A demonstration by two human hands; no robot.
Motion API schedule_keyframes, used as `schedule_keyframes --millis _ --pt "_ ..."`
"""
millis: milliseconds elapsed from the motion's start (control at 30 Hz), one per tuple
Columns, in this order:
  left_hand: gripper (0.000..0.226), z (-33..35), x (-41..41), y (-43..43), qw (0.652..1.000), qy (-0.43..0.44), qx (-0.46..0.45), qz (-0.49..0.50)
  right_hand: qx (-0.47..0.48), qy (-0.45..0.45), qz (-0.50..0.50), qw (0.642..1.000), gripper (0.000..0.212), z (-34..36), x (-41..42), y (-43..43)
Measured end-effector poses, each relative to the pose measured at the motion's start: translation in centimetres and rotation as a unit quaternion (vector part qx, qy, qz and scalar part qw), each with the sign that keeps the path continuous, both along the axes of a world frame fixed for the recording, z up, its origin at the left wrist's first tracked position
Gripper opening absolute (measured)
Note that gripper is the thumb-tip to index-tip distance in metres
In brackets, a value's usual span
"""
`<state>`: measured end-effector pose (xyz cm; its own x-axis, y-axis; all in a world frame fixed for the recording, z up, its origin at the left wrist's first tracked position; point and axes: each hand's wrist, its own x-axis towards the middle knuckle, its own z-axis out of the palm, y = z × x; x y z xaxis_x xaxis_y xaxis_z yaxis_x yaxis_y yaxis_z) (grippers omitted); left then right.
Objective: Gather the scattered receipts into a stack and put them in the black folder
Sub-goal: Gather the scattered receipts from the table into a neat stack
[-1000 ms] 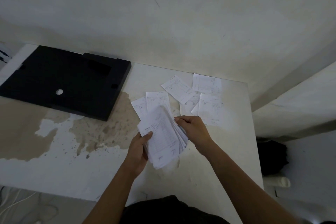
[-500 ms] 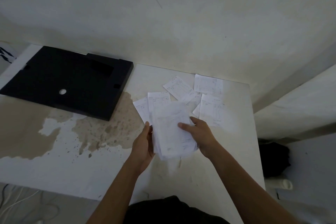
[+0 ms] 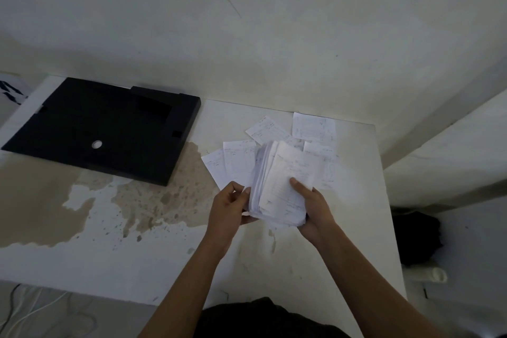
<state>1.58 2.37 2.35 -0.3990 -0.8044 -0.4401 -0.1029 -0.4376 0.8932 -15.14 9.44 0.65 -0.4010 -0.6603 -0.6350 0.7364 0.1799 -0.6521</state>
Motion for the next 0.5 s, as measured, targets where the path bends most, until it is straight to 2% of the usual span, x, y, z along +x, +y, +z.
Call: schedule_keyframes --millis 167,267,367,433,500 --pt "0.023 0.6 -0.8 1.0 0.997 -0.001 -0.025 0.069 -0.023 -0.044 -0.044 0.998 0.040 0.0 0.7 -0.3" --pt "0.023 0.8 -0.9 1.0 0.992 -0.038 -0.086 0.081 -0.049 -0.036 -0.018 0.998 0.042 0.1 0.8 -0.1" --pt "0.022 1.5 -0.7 0.2 0.982 -0.074 -0.172 0.035 -0.083 -0.043 0.042 0.995 0.063 0.7 0.9 0.1" --pt "0.022 2.1 -0.5 -0.6 0.959 -0.119 -0.255 -0.002 -0.111 -0.035 0.067 0.991 0.059 0.7 0.6 0.0" --pt "0.023 3.1 -0.4 -1.3 0.917 -0.182 -0.354 -0.005 -0.138 -0.034 0.064 0.988 0.052 0.2 0.5 0.0"
